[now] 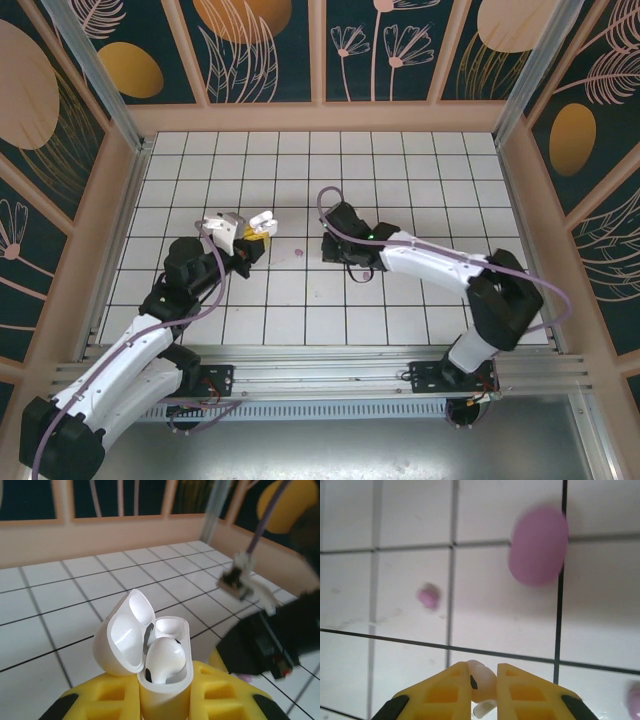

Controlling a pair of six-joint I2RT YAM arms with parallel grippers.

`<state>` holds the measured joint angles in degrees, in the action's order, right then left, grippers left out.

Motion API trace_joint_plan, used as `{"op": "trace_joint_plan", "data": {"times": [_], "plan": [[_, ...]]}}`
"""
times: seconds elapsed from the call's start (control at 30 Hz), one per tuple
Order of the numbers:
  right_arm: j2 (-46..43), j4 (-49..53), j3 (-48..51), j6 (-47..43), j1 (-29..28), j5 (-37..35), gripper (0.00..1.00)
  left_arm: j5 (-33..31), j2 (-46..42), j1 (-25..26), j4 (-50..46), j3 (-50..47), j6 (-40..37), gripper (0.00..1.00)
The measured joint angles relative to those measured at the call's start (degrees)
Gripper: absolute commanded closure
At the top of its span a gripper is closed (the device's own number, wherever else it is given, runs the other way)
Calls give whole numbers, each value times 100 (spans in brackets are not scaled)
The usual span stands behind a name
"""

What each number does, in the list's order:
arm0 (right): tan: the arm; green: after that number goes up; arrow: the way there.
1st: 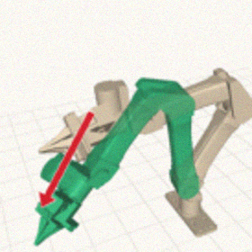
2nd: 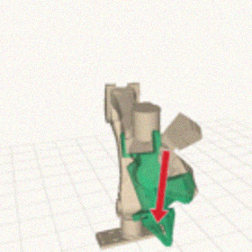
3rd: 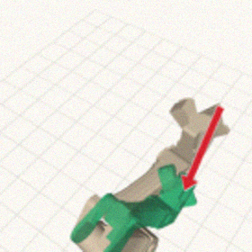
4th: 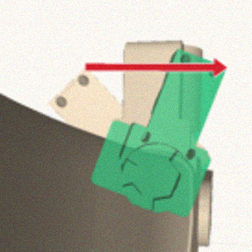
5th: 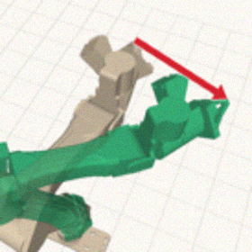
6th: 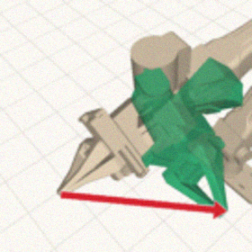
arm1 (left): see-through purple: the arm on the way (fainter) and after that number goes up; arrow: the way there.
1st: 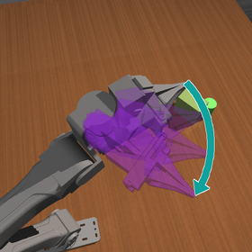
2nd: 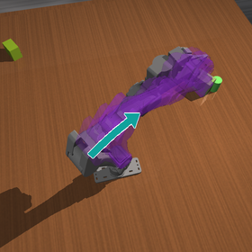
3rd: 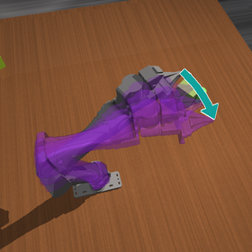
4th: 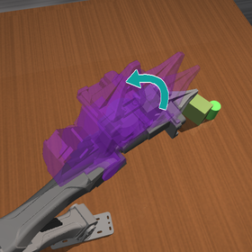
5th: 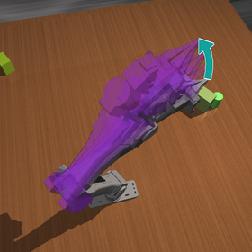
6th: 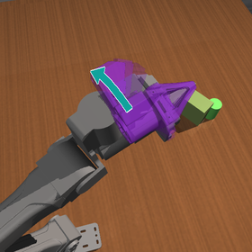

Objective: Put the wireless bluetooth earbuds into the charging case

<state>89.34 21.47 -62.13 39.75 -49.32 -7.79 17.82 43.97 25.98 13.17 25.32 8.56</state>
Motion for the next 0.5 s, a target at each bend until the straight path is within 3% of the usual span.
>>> {"op": "trace_joint_plan", "data": {"times": [0.23,0.5], "plan": [[-1340,-553,-160,-953,-542,-584,89,1075,232,0,481,-26,-249,100],[-1985,-1661,-2,-2100,-667,-57,89,1797,317,0,981,-66,-516,100]]}}
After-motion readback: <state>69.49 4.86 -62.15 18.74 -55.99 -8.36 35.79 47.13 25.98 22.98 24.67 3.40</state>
